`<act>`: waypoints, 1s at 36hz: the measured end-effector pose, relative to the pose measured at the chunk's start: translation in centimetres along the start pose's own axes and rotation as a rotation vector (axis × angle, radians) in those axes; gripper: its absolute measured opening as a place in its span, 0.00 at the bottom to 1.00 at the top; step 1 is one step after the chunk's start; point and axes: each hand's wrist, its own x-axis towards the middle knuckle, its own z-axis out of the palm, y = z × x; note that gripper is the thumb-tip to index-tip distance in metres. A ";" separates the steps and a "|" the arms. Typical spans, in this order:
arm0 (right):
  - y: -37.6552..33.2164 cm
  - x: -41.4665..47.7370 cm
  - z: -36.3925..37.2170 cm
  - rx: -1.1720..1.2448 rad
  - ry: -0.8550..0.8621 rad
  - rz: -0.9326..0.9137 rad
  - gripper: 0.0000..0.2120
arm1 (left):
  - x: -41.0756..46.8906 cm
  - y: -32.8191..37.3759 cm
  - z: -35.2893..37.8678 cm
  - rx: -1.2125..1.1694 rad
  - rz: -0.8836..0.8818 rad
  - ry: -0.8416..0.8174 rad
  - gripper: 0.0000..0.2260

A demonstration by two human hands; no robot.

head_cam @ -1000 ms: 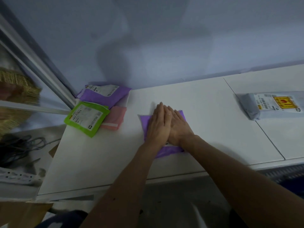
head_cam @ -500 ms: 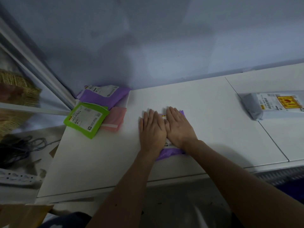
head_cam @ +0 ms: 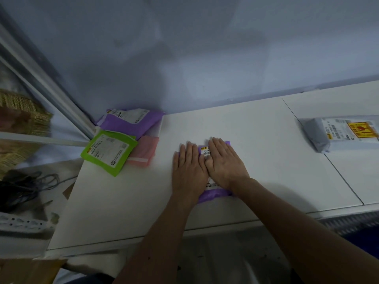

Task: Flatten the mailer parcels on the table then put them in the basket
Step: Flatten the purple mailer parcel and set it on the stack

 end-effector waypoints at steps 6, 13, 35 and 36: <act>0.0 0.2 -0.2 0.010 -0.025 0.004 0.34 | 0.0 0.0 -0.5 0.046 0.037 -0.059 0.35; 0.1 0.2 0.0 0.004 0.032 -0.027 0.41 | 0.1 -0.3 -0.2 0.053 0.019 -0.017 0.28; 0.0 0.1 -0.2 0.034 0.025 -0.002 0.34 | -0.2 0.2 -1.3 0.016 -0.026 0.018 0.30; -0.1 0.1 -0.4 0.023 0.010 -0.002 0.34 | -0.2 0.3 -1.5 0.011 -0.019 0.032 0.31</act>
